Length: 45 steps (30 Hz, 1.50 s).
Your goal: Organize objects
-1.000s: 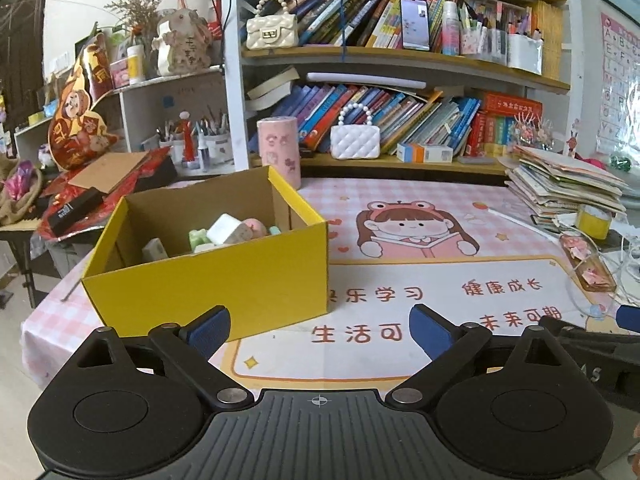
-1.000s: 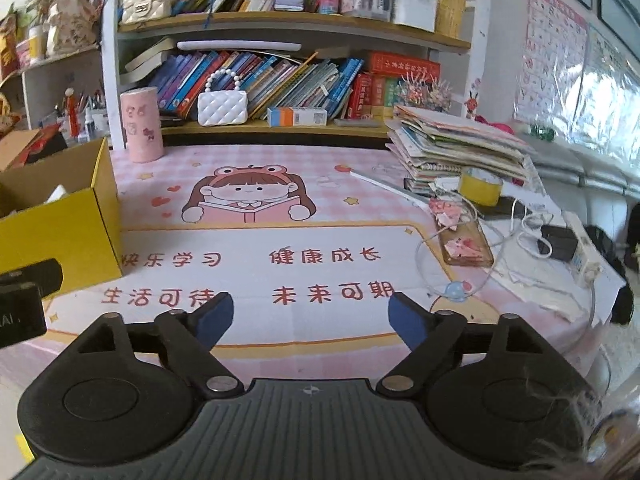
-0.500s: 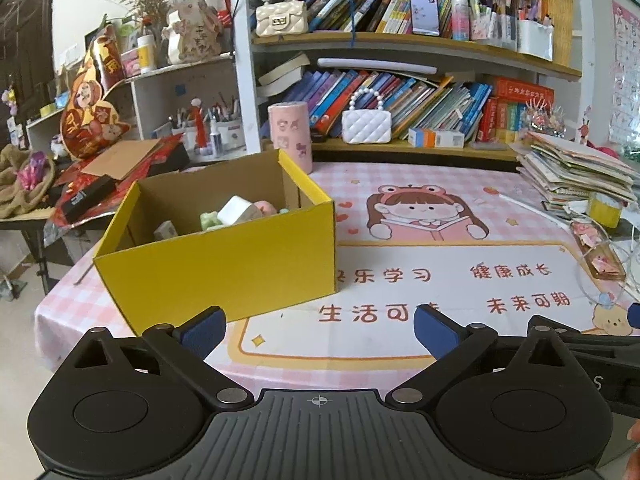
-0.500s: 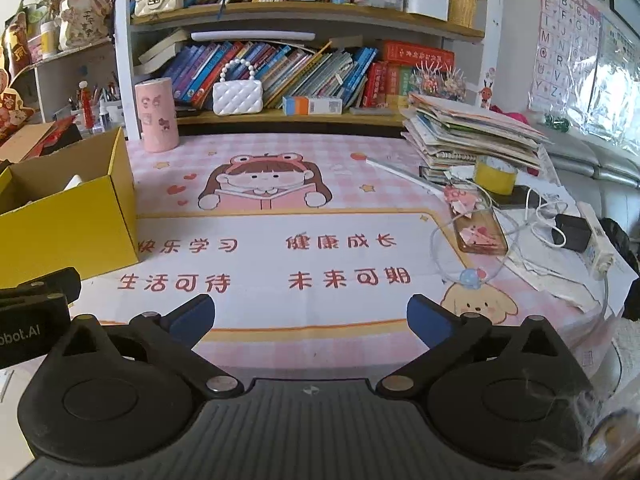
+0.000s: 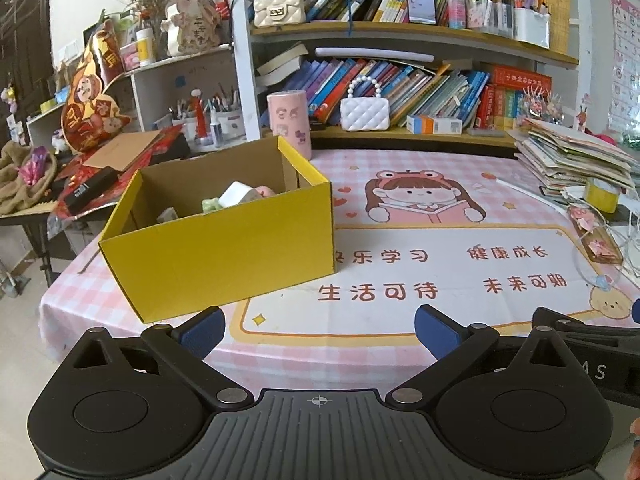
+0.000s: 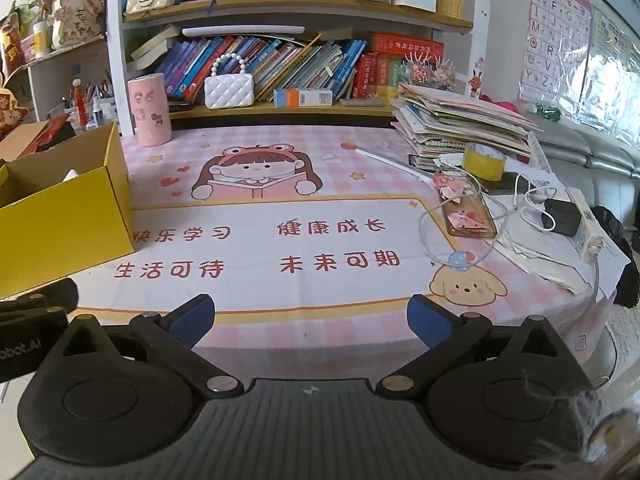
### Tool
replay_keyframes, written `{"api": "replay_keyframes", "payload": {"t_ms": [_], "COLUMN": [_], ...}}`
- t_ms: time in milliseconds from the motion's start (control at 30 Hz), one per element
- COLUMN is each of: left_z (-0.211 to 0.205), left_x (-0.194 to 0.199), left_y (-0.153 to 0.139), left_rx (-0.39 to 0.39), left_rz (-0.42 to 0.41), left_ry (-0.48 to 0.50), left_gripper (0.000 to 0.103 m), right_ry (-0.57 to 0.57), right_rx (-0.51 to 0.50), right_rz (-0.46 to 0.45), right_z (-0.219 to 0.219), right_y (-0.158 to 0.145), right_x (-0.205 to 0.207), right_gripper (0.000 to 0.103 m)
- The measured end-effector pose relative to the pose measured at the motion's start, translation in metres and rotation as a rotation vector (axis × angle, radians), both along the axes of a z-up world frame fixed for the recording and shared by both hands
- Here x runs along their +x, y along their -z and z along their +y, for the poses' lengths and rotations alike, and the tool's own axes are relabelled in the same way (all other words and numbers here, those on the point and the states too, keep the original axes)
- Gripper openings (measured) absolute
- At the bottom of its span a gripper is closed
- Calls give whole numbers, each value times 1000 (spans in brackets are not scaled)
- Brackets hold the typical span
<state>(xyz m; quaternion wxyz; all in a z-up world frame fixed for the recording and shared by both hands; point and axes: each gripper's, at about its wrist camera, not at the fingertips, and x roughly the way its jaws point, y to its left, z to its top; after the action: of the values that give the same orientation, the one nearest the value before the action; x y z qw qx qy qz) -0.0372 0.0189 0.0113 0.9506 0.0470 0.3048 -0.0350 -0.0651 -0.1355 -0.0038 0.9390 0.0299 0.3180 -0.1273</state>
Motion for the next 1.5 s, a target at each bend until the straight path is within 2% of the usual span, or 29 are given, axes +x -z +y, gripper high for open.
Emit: {"api": "replay_keyframes", "payload": {"t_ms": [1500], "left_z": [5], "left_x": [-4], "left_y": [-1], "left_rx": [-12], "left_rz": [19], "left_ry": [-16], "left_gripper": [103], "right_ry": [5], "right_rx": [1], "right_rz": [5], "right_z": [2], "right_y": [-2], "right_x": [-5], "right_gripper": [103]}}
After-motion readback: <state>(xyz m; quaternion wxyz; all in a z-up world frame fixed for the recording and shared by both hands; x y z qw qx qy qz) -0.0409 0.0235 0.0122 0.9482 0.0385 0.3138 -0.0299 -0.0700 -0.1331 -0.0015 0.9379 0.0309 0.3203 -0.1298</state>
